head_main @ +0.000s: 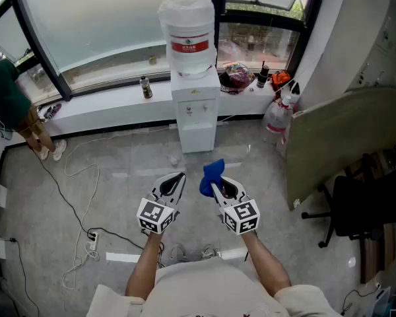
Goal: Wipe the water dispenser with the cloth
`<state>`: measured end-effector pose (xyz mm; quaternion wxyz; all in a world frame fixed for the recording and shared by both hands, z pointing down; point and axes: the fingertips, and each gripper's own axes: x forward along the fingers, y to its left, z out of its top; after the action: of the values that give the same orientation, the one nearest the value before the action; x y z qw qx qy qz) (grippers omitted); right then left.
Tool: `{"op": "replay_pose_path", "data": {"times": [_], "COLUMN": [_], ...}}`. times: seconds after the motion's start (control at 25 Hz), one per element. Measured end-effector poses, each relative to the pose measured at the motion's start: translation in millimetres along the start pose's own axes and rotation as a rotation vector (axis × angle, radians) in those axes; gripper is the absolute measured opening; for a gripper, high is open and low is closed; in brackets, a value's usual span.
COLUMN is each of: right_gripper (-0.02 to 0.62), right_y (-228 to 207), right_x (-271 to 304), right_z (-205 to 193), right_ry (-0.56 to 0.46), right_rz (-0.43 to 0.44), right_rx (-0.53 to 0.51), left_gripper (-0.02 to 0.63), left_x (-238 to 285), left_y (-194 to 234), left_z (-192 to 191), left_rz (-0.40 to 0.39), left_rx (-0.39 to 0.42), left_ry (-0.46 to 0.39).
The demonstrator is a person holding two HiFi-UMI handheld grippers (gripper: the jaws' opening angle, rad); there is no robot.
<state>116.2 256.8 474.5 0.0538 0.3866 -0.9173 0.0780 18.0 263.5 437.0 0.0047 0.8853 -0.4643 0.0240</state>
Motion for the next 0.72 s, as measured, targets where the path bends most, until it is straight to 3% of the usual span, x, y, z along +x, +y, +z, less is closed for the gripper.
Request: {"op": "replay_pose_path", "data": {"times": [0.36,0.72], "right_gripper": [0.089,0.092], "right_y": [-17.8,-28.5], "right_x": [-22.9,-25.8], "right_z": [-10.0,-7.7], "right_ry": [0.008,-0.001], "right_rz": [0.022,0.043], "right_rx": [0.007,0.008], "left_gripper": [0.011,0.011], "left_x": [10.3,17.1], "left_y": [-32.4,-30.6], "left_z": [-9.8,-7.6], "left_rz": [0.004,0.032], "left_rx": [-0.013,-0.027], "left_ry": [0.019,-0.006]}}
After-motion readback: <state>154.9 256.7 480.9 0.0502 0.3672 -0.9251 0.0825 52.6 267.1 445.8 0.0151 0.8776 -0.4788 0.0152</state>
